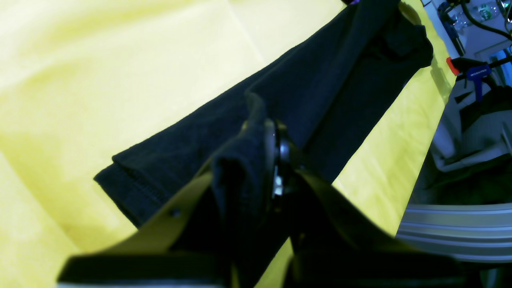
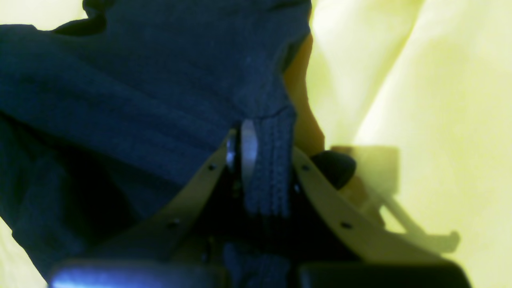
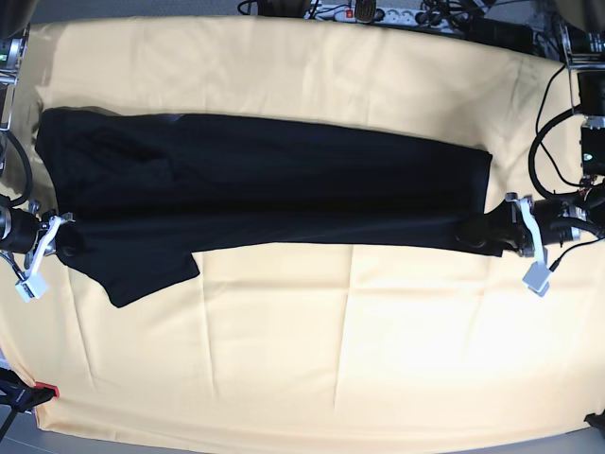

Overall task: Fold the T-shirt properly
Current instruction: 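Grasp the sleeve end with the right gripper and tuck it inward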

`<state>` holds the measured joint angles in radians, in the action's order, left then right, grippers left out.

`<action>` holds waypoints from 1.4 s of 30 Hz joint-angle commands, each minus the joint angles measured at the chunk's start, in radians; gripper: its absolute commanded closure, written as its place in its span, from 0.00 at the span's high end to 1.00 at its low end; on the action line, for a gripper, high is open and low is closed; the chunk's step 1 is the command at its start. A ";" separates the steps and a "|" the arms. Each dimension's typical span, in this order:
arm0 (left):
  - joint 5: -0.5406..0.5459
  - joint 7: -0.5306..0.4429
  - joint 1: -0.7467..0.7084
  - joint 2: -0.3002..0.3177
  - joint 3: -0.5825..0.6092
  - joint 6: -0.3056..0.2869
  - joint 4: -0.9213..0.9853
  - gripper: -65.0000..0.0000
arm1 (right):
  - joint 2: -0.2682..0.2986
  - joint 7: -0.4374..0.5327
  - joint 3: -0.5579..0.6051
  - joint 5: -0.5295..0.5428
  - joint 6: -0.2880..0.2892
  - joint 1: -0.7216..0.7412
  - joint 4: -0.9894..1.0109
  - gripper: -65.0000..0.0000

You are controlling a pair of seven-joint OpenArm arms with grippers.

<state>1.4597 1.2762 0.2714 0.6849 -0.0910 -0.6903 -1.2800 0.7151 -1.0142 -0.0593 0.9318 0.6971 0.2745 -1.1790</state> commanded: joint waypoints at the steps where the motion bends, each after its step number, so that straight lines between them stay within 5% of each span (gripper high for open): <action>1: 0.024 -0.007 0.018 0.026 -0.008 -0.008 -0.014 0.00 | 0.033 0.014 -0.010 0.005 0.001 0.024 -0.017 0.00; 4: 0.024 0.020 -0.002 0.026 -0.008 -0.008 -0.014 0.03 | 0.034 0.015 -0.010 0.007 0.001 0.025 -0.017 0.06; 8: 0.024 0.051 -0.029 0.027 -0.008 -0.008 -0.014 0.56 | 0.034 0.027 -0.010 0.007 0.001 0.025 -0.017 0.65; 10: 0.024 0.050 -0.041 0.027 -0.008 -0.008 -0.014 0.59 | 0.034 0.034 -0.010 0.008 0.001 0.026 -0.017 0.81; 15: 0.024 0.050 -0.061 0.027 -0.008 -0.008 -0.014 0.59 | 0.033 0.061 -0.010 0.007 0.001 0.048 -0.017 0.81; 21: 0.024 0.049 -0.079 0.026 -0.008 -0.008 -0.014 0.59 | 0.000 0.243 -0.010 -0.081 0.000 0.056 -0.017 0.81; 27: 0.024 0.049 -0.080 0.027 -0.008 -0.008 -0.014 0.59 | -0.132 0.304 -0.010 -0.306 -0.104 0.058 -0.008 0.81; 33: 0.024 0.053 -0.080 0.027 -0.008 -0.008 -0.014 0.59 | -0.177 0.386 -0.010 -0.460 -0.256 0.071 0.059 0.81; 36: 0.024 0.053 -0.080 0.027 -0.008 -0.008 -0.014 0.59 | -0.183 0.383 -0.010 -0.436 -0.250 0.088 0.122 0.81; 42: 0.024 0.048 -0.080 0.027 -0.008 -0.008 -0.014 0.59 | -0.201 0.383 -0.010 -0.321 -0.145 0.088 0.189 0.81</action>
<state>1.4593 1.3319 0.1749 0.6876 -0.0910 -0.6903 -1.2808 0.4999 -0.6350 -0.0628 0.5968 0.5449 0.3431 -0.9810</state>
